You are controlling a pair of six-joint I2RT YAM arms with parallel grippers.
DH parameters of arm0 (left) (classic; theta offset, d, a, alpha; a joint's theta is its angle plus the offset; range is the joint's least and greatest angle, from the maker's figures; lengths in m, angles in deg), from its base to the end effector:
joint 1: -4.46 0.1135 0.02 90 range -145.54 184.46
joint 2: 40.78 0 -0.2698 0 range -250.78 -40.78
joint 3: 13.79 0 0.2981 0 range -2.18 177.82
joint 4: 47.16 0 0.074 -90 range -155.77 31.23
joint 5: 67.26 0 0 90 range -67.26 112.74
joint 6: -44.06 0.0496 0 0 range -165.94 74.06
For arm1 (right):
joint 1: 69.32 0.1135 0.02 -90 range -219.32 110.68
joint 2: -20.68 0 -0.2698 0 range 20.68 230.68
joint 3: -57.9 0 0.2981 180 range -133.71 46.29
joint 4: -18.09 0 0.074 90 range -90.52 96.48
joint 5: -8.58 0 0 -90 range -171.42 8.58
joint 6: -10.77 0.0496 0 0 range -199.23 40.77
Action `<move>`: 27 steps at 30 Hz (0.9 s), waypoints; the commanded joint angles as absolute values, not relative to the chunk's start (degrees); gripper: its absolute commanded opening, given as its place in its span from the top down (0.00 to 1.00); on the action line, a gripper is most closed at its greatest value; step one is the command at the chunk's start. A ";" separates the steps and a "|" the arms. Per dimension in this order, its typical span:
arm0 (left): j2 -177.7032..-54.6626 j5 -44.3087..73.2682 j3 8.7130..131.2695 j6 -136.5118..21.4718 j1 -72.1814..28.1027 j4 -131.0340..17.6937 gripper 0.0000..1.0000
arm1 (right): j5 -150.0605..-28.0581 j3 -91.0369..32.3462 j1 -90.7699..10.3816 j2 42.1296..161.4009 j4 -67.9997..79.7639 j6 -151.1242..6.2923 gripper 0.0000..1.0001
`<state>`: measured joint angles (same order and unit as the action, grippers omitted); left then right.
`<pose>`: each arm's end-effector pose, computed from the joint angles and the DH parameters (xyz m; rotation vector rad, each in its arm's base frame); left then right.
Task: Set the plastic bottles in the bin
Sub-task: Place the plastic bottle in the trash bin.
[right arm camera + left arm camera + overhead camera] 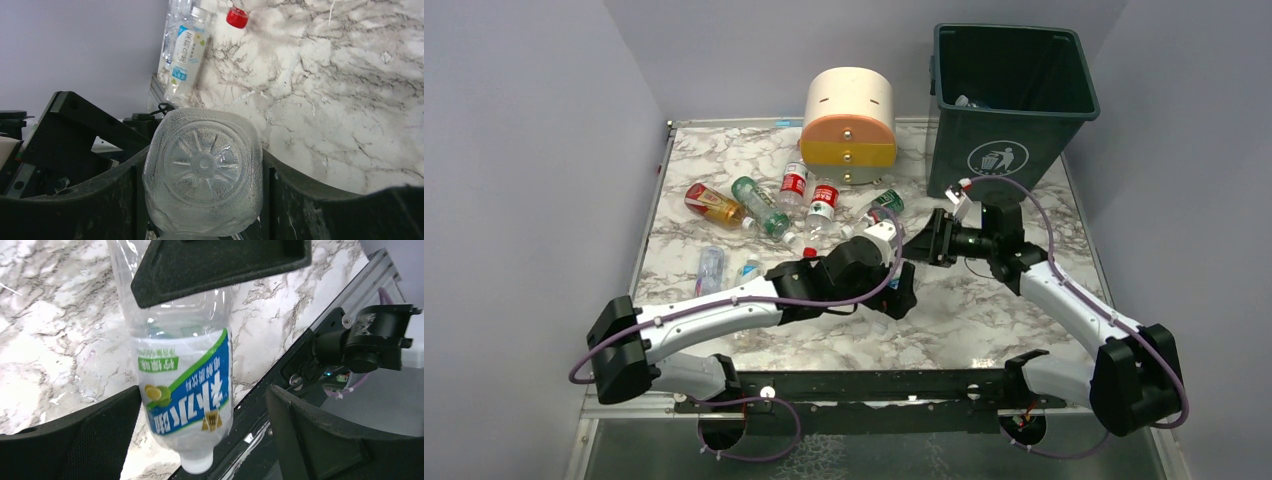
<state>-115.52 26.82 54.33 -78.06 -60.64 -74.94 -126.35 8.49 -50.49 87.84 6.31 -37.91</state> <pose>0.1493 -0.3132 0.2697 0.6141 2.2274 -0.8594 0.2671 0.1281 0.2175 -0.0905 2.2491 1.4222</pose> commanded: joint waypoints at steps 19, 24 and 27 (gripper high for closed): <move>-93.33 38.21 57.11 -78.12 -60.42 -89.10 0.01 | -116.73 -24.67 -50.07 97.67 -3.14 -43.19 0.42; -91.55 39.58 57.47 -78.11 -60.33 -91.88 0.01 | -114.78 -36.93 -52.02 102.19 -4.16 -43.60 0.41; -90.81 39.94 57.04 -78.45 -60.38 -92.57 0.01 | -115.50 -42.79 -55.87 104.76 -2.72 -41.27 0.41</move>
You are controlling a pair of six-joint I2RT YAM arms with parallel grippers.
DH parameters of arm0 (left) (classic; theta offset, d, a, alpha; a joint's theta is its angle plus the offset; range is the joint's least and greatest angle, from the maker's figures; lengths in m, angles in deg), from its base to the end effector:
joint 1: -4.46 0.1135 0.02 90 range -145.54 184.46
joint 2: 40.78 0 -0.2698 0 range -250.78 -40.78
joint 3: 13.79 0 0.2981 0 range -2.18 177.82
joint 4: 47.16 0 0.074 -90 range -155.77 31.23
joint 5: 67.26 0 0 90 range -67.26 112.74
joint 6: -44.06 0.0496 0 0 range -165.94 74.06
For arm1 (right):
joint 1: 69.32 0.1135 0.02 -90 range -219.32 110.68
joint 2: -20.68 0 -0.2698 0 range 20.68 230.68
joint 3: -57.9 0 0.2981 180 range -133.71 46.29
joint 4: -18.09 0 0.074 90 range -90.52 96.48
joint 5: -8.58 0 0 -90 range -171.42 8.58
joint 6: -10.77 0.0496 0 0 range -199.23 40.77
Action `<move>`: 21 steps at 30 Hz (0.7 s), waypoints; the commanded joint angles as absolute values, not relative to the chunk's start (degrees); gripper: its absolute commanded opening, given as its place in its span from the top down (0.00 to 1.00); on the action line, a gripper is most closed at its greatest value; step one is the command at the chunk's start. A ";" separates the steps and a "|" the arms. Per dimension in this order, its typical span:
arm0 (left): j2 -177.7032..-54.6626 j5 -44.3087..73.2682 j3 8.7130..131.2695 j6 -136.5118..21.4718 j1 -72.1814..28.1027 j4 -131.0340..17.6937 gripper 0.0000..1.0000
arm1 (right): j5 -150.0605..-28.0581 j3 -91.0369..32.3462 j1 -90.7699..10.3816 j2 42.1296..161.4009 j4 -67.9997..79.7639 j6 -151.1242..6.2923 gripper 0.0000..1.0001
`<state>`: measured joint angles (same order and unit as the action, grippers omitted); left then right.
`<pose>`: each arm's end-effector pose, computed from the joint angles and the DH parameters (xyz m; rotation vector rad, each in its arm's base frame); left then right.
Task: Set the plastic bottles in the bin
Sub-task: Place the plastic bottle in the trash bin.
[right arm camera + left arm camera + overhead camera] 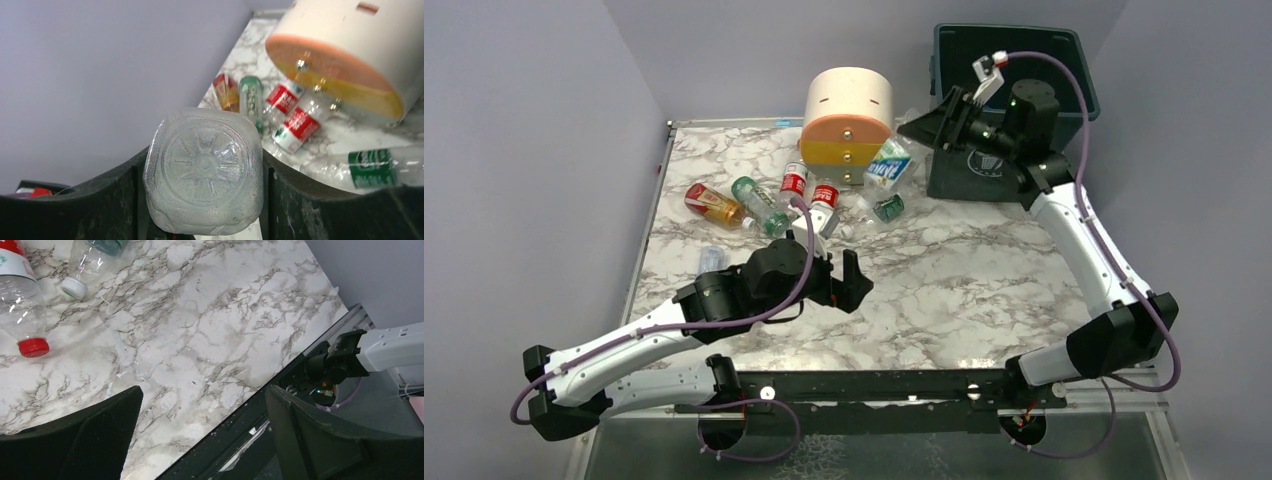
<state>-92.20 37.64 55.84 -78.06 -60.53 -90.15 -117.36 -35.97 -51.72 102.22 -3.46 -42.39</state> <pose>0.1154 -0.2172 0.3665 0.4213 2.0430 -0.8170 0.3574 0.1439 0.4257 -0.1888 1.8566 1.2189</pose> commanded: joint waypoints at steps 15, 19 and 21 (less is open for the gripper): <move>-89.57 40.96 55.45 -79.65 -60.43 -94.62 0.01 | -124.59 -56.25 -80.97 114.40 12.63 -23.42 0.41; -90.21 41.07 55.89 -79.39 -60.33 -94.89 0.01 | -124.49 -56.60 -84.62 117.42 16.82 -19.74 0.41; -90.49 41.09 56.00 -79.26 -60.32 -94.99 0.01 | -124.11 -57.77 -85.41 119.52 17.76 -18.78 0.41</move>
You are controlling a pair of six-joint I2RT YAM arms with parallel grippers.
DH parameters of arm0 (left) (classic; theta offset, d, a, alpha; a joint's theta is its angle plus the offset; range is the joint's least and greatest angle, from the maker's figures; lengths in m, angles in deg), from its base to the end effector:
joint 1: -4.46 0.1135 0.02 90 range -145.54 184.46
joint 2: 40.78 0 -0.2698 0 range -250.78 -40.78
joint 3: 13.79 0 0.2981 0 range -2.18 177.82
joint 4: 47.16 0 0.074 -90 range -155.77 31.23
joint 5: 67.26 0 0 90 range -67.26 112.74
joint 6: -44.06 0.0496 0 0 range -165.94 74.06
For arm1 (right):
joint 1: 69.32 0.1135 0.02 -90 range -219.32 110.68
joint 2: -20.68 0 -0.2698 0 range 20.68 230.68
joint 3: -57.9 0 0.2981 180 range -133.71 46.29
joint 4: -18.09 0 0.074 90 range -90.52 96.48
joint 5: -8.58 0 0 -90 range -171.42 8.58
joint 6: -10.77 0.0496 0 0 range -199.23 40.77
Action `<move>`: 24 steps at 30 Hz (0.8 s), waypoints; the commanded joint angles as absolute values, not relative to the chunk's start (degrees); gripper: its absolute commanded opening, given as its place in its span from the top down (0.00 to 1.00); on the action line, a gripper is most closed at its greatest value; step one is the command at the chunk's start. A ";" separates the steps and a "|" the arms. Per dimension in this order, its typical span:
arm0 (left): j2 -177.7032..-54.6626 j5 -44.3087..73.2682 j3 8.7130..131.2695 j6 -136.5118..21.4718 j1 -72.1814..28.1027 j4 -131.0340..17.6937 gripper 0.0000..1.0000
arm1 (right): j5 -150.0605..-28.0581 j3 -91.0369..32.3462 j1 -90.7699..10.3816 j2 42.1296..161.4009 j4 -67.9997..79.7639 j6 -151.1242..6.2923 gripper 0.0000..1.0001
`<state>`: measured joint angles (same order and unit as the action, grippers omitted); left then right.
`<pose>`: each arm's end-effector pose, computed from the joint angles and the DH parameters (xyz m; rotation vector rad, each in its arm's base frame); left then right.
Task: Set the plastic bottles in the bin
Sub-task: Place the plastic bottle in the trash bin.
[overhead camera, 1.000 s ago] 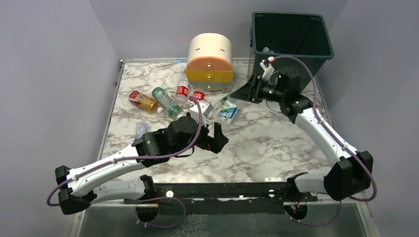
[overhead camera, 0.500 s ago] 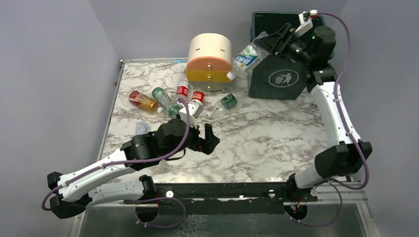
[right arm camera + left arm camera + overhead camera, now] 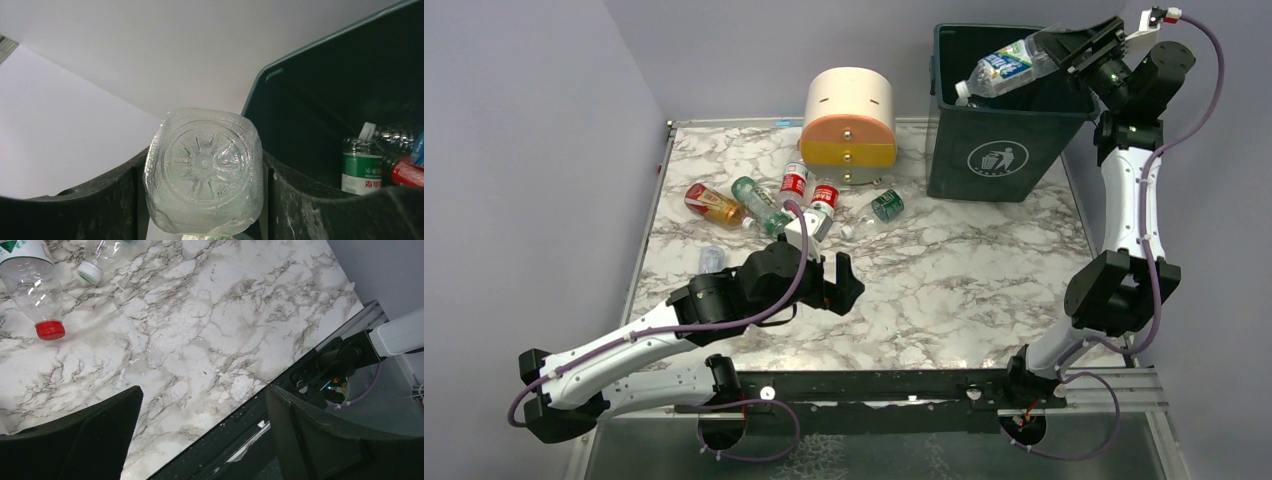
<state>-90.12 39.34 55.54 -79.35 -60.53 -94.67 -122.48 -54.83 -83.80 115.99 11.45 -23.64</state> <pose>0.1110 -0.2044 0.3639 0.3949 2.0833 -0.7685 0.4330 -0.0782 0.4922 0.2821 1.4947 1.0739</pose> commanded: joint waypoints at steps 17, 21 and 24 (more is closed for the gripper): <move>-91.14 41.65 55.24 -79.94 -60.32 -95.43 0.01 | -127.03 -57.52 -85.58 118.83 16.47 -20.31 0.01; -91.83 44.87 55.04 -81.79 -60.13 -98.37 0.01 | -129.68 -49.49 -85.37 112.38 20.49 -19.05 0.01; -92.36 45.62 54.54 -81.90 -59.10 -99.06 0.01 | -130.89 -41.66 -84.50 105.55 21.94 -19.65 0.01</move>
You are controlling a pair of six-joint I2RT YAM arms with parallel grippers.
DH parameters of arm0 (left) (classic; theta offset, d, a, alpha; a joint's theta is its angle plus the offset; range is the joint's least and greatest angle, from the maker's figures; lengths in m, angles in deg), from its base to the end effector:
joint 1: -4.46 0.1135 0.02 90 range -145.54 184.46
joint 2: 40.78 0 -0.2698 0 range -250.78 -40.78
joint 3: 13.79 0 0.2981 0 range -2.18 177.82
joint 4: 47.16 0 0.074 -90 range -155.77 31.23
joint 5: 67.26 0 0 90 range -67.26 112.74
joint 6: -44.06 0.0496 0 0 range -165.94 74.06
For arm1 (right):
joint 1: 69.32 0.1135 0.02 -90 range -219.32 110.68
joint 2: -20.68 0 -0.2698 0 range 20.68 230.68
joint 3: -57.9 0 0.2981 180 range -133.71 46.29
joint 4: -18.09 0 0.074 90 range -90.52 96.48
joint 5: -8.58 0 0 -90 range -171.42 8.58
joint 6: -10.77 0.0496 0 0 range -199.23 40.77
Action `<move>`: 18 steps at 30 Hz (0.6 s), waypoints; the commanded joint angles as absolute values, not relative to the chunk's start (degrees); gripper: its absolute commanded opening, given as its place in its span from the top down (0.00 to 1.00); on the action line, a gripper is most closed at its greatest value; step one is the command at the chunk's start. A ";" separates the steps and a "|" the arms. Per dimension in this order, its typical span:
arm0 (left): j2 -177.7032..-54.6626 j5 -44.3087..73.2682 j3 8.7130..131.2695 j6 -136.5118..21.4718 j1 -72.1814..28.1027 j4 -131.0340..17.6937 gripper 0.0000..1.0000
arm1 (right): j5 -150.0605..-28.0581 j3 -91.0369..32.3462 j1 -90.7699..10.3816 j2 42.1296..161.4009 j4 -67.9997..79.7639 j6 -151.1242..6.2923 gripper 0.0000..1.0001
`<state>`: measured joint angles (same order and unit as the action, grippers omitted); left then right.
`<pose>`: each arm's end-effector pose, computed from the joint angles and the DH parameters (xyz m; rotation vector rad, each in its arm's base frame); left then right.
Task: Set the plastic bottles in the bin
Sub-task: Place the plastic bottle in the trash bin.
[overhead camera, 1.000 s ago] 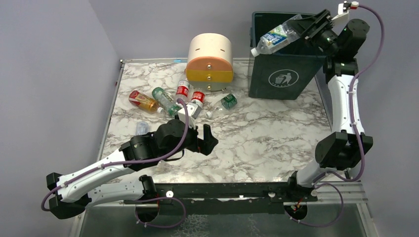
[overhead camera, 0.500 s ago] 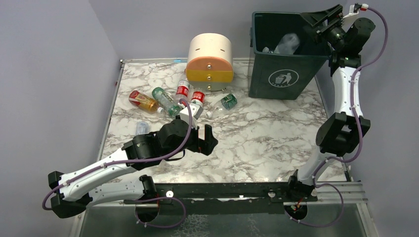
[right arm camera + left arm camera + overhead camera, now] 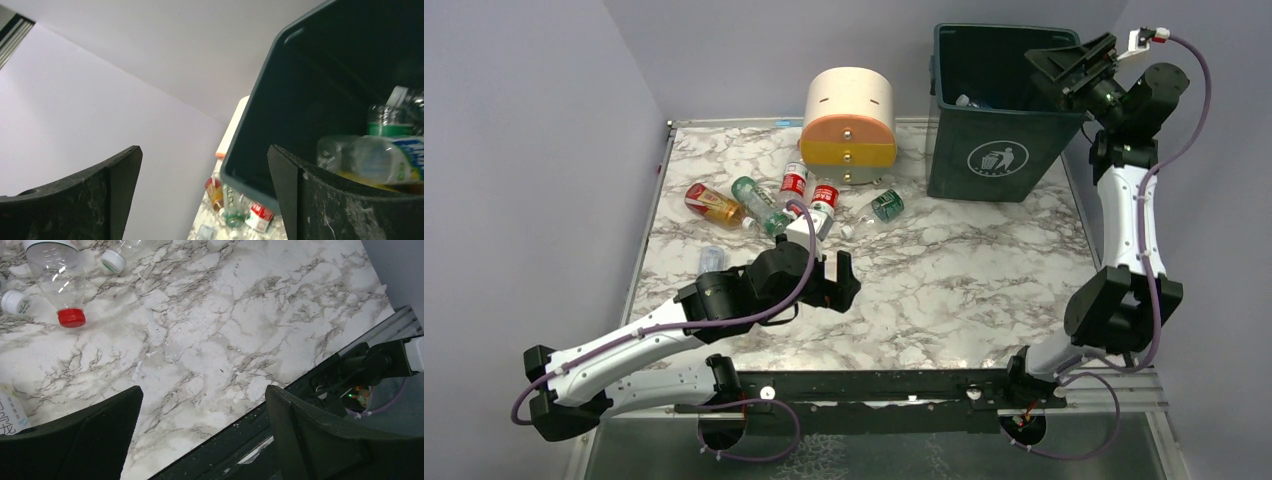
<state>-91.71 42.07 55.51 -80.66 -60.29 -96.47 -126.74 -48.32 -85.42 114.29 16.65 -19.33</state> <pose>0.1157 -0.2069 0.3548 0.3558 2.1249 -0.6909 0.4274 -0.0867 0.4689 0.2962 1.5137 1.1568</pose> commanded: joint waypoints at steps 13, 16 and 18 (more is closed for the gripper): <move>-95.78 31.03 45.40 -77.21 -33.51 -93.50 0.01 | -131.47 -16.90 -72.07 88.80 16.33 -28.74 0.00; -96.56 28.89 45.21 -76.55 -26.11 -93.85 0.01 | -132.27 -11.48 -71.43 87.69 16.40 -29.80 0.00; -97.62 28.17 45.96 -75.56 -22.11 -94.92 0.01 | -132.82 -8.46 -71.36 86.84 17.02 -30.01 0.00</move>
